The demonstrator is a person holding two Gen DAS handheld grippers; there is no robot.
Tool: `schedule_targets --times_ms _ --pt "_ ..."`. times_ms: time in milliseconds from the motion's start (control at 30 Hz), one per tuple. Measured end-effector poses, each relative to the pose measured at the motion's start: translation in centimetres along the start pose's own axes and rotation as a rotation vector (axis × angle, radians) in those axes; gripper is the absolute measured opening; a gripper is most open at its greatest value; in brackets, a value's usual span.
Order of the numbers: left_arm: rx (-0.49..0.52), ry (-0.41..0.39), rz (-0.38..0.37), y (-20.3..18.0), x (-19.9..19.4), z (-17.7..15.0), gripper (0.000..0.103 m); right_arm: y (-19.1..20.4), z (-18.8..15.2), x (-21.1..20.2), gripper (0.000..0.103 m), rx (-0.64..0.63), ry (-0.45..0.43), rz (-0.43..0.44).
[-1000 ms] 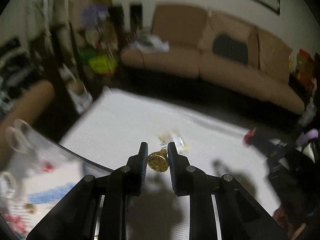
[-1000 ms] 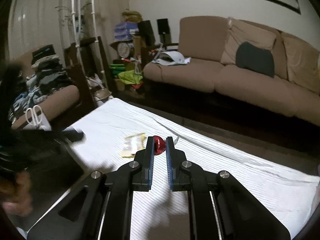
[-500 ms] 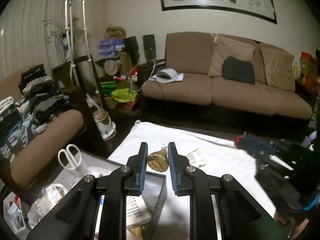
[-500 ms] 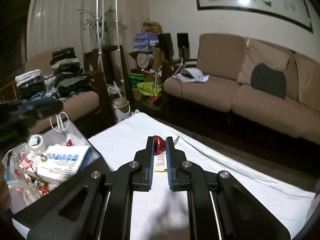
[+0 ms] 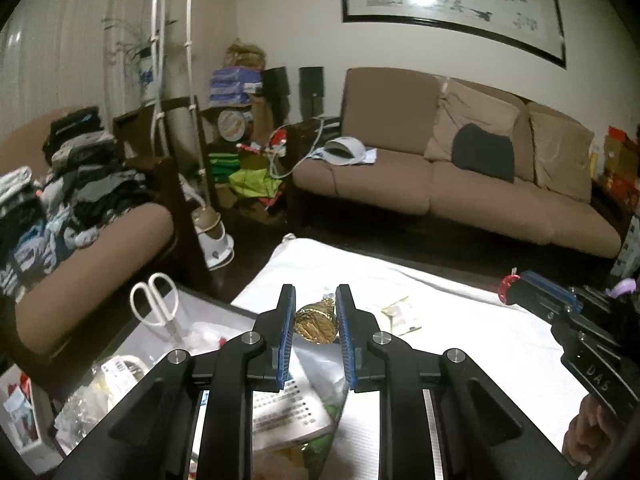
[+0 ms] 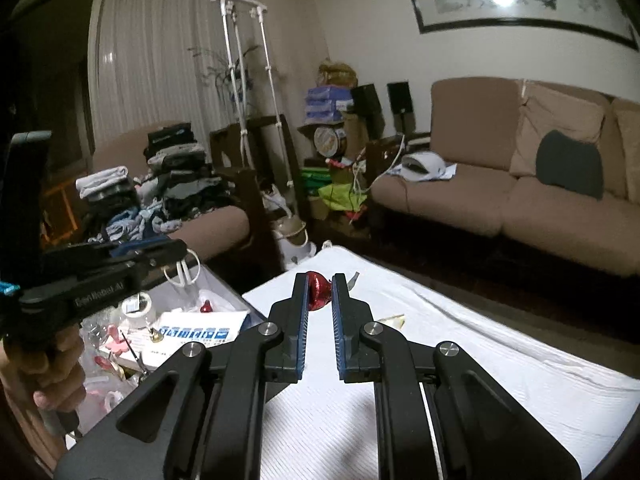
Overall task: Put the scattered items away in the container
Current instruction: 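Carry the chocolate in the left tool while the right tool carries the heart over the box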
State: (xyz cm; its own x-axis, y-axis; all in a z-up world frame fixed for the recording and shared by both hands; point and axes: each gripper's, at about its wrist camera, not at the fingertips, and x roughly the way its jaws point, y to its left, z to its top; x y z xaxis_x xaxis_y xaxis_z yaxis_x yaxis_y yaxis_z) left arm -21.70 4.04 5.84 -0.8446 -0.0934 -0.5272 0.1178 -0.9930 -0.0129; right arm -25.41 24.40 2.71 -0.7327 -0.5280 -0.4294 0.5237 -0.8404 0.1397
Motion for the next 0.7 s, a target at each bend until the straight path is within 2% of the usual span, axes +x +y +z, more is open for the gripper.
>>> schedule_targets --times_ms 167,300,367,433,567,700 --pt "-0.032 0.028 0.058 1.6 0.4 -0.3 0.02 2.0 1.7 1.2 0.011 -0.034 -0.009 0.0" --pt "-0.076 0.071 0.079 3.4 1.0 -0.6 0.02 3.5 3.6 2.9 0.011 0.015 -0.042 0.096" --pt "-0.088 0.094 0.121 4.1 1.4 -0.8 0.02 4.0 3.5 4.8 0.011 0.06 0.0 0.16" --pt "-0.095 0.12 0.158 4.8 1.8 -1.0 0.02 4.5 3.0 6.6 0.011 0.071 0.026 0.187" --pt "-0.152 0.182 0.172 6.5 2.9 -1.6 0.02 5.2 2.1 9.3 0.011 0.073 0.124 0.185" --pt "-0.182 0.25 0.223 7.7 4.5 -2.3 0.02 5.6 1.7 10.9 0.011 0.079 0.161 0.201"
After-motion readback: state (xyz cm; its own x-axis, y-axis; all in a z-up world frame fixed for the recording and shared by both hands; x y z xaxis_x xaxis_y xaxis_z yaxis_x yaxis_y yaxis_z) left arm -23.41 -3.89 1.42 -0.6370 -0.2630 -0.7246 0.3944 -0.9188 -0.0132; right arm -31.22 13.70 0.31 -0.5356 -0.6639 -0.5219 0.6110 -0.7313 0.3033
